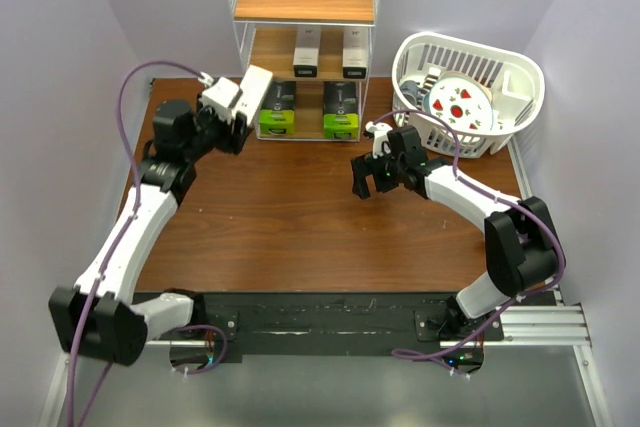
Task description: Place and organize the shaving razors onto the shelf
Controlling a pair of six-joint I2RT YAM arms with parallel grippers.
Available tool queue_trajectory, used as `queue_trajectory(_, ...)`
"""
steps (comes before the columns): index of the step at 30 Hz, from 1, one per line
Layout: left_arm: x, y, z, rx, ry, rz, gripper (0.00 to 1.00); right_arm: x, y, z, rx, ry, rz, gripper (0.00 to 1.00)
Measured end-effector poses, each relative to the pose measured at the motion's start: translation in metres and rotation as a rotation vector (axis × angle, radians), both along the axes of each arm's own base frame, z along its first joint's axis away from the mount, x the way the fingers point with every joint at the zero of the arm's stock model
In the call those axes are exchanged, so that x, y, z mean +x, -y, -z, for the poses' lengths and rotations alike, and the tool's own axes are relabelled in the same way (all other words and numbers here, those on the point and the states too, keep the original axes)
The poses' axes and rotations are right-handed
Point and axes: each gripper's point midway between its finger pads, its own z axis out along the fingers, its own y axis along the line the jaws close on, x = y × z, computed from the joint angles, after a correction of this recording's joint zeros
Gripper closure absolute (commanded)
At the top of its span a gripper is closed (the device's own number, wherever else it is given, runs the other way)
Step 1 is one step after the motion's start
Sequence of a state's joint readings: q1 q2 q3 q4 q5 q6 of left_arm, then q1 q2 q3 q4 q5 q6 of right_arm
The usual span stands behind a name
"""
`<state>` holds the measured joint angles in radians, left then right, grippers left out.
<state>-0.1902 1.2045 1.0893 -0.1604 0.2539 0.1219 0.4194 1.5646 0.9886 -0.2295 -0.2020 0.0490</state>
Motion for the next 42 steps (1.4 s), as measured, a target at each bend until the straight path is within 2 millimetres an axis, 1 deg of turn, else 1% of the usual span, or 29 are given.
queue_trajectory(2, -0.025, 0.000, 0.005, 0.086, 0.021, 0.104, 0.46, 0.000, 0.001, 0.000, -0.003, 0.000, -0.001, 0.01)
queue_trajectory(3, -0.038, 0.002, 0.010, 0.142, 0.035, 0.177, 0.46, 0.000, 0.001, 0.000, -0.004, 0.000, -0.002, 0.01)
queue_trajectory(4, -0.049, 0.007, 0.018, 0.188, 0.041, 0.253, 0.46, 0.000, 0.001, 0.000, -0.006, 0.001, -0.005, 0.01)
queue_trajectory(6, -0.070, 0.018, 0.040, 0.264, 0.032, 0.418, 0.46, -0.001, 0.002, 0.000, -0.012, -0.001, -0.010, 0.01)
queue_trajectory(9, -0.093, 0.032, 0.087, 0.332, -0.036, 0.659, 0.46, -0.001, 0.003, 0.000, -0.032, 0.006, -0.035, 0.01)
queue_trajectory(11, -0.107, 0.039, 0.124, 0.352, -0.107, 0.825, 0.46, -0.002, 0.004, 0.000, -0.048, 0.014, -0.057, 0.02)
queue_trajectory(12, -0.112, 0.041, 0.140, 0.355, -0.138, 0.890, 0.47, -0.002, 0.005, 0.000, -0.055, 0.017, -0.072, 0.02)
queue_trajectory(13, -0.121, 0.042, 0.160, 0.355, -0.189, 0.971, 0.49, -0.004, 0.004, 0.000, -0.060, 0.021, -0.094, 0.02)
queue_trajectory(14, -0.128, 0.043, 0.175, 0.347, -0.230, 1.024, 0.50, -0.006, 0.004, 0.000, -0.065, 0.025, -0.118, 0.02)
queue_trajectory(15, -0.137, 0.042, 0.192, 0.343, -0.270, 1.099, 0.48, -0.008, 0.004, -0.001, -0.068, 0.029, -0.144, 0.02)
queue_trajectory(16, -0.143, 0.042, 0.204, 0.337, -0.294, 1.156, 0.45, -0.011, 0.002, -0.004, -0.064, 0.038, -0.178, 0.02)
queue_trajectory(17, -0.149, 0.041, 0.215, 0.329, -0.320, 1.203, 0.34, -0.014, -0.001, -0.008, -0.054, 0.047, -0.218, 0.02)
queue_trajectory(18, -0.152, 0.041, 0.221, 0.320, -0.335, 1.229, 0.01, -0.018, -0.004, -0.012, -0.044, 0.055, -0.250, 0.02)
queue_trajectory(20, -0.152, 0.038, 0.233, 0.321, -0.346, 1.256, 0.00, -0.028, -0.011, -0.022, -0.013, 0.076, -0.340, 0.02)
queue_trajectory(22, -0.143, 0.031, 0.236, 0.331, -0.352, 1.214, 0.00, -0.040, -0.020, -0.029, 0.006, 0.093, -0.430, 0.03)
queue_trajectory(25, -0.113, 0.019, 0.233, 0.373, -0.330, 1.082, 0.00, -0.061, -0.036, -0.028, 0.008, 0.100, -0.580, 0.02)
queue_trajectory(27, -0.096, 0.014, 0.223, 0.389, -0.326, 0.980, 0.00, -0.073, -0.046, -0.023, -0.003, 0.096, -0.656, 0.04)
queue_trajectory(29, -0.085, 0.014, 0.205, 0.371, -0.316, 0.892, 0.02, -0.080, -0.057, -0.016, -0.007, 0.083, -0.711, 0.05)
queue_trajectory(30, -0.080, 0.016, 0.192, 0.352, -0.313, 0.843, 0.10, -0.081, -0.061, -0.011, -0.009, 0.071, -0.724, 0.08)
queue_trajectory(31, -0.075, 0.017, 0.179, 0.331, -0.309, 0.797, 0.15, -0.080, -0.064, -0.008, -0.010, 0.061, -0.728, 0.09)
queue_trajectory(32, -0.071, 0.020, 0.165, 0.306, -0.303, 0.751, 0.23, -0.076, -0.067, -0.003, -0.011, 0.049, -0.725, 0.12)
queue_trajectory(33, -0.068, 0.024, 0.153, 0.279, -0.301, 0.717, 0.52, -0.070, -0.070, 0.003, -0.012, 0.040, -0.718, 0.16)
queue_trajectory(34, -0.068, 0.029, 0.141, 0.244, -0.300, 0.697, 0.66, -0.065, -0.072, 0.007, -0.013, 0.034, -0.711, 0.22)
queue_trajectory(35, -0.071, 0.036, 0.131, 0.206, -0.306, 0.687, 0.78, -0.059, -0.075, 0.012, -0.011, 0.020, -0.697, 0.25)
queue_trajectory(36, -0.074, 0.040, 0.126, 0.188, -0.302, 0.695, 1.00, -0.053, -0.078, 0.016, -0.007, 0.012, -0.686, 0.28)
queue_trajectory(37, -0.083, 0.050, 0.121, 0.161, -0.305, 0.728, 1.00, -0.048, -0.081, 0.020, -0.001, 0.002, -0.673, 0.33)
queue_trajectory(39, -0.103, 0.065, 0.120, 0.131, -0.331, 0.800, 1.00, -0.037, -0.089, 0.024, 0.015, -0.006, -0.648, 0.35)
queue_trajectory(40, -0.117, 0.074, 0.123, 0.126, -0.341, 0.852, 1.00, -0.033, -0.093, 0.025, 0.023, -0.012, -0.635, 0.36)
queue_trajectory(42, -0.150, 0.090, 0.138, 0.118, -0.403, 0.956, 1.00, -0.026, -0.099, 0.025, 0.040, -0.019, -0.612, 0.38)
